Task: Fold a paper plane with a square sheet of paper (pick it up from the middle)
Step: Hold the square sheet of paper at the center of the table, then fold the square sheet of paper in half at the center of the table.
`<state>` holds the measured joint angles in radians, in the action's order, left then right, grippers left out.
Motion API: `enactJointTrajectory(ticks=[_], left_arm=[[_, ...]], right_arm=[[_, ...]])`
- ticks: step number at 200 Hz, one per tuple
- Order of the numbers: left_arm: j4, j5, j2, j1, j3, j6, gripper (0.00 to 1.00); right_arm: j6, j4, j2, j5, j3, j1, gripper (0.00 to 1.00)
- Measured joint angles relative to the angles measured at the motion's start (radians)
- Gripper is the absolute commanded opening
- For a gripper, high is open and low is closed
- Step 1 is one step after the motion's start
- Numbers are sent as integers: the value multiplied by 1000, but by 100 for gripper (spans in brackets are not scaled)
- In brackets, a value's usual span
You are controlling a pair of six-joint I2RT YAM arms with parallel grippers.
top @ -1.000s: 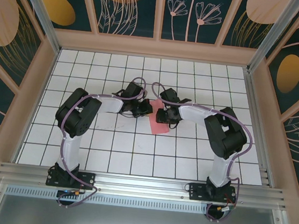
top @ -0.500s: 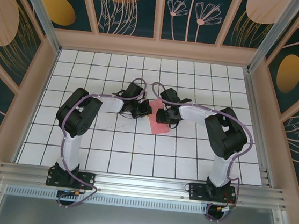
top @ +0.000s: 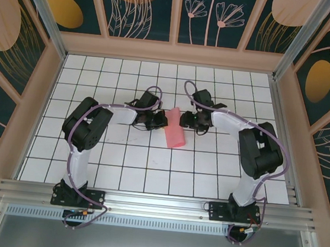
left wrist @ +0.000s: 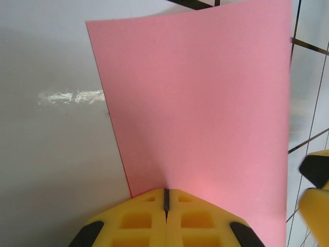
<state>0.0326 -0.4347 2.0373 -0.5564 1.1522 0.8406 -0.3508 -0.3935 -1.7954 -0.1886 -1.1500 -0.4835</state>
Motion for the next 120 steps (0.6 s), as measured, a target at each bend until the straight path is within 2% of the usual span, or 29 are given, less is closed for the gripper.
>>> enactJointTrajectory(ticks=[26,49,67,120], left_arm=[[0,1,0,0,0,0,0],[0,2,0,0,0,0,0],[0,2,0,0,0,0,0],[-1,5,0,-1,0,1,0]], right_arm=[[22,11,2,-90,-10,-3,25],[30,24,-4,-166,-17,-2,14],[30,39,-32,-212,-39,-2,10],[41,53,-140,-303,-71,-2,6]])
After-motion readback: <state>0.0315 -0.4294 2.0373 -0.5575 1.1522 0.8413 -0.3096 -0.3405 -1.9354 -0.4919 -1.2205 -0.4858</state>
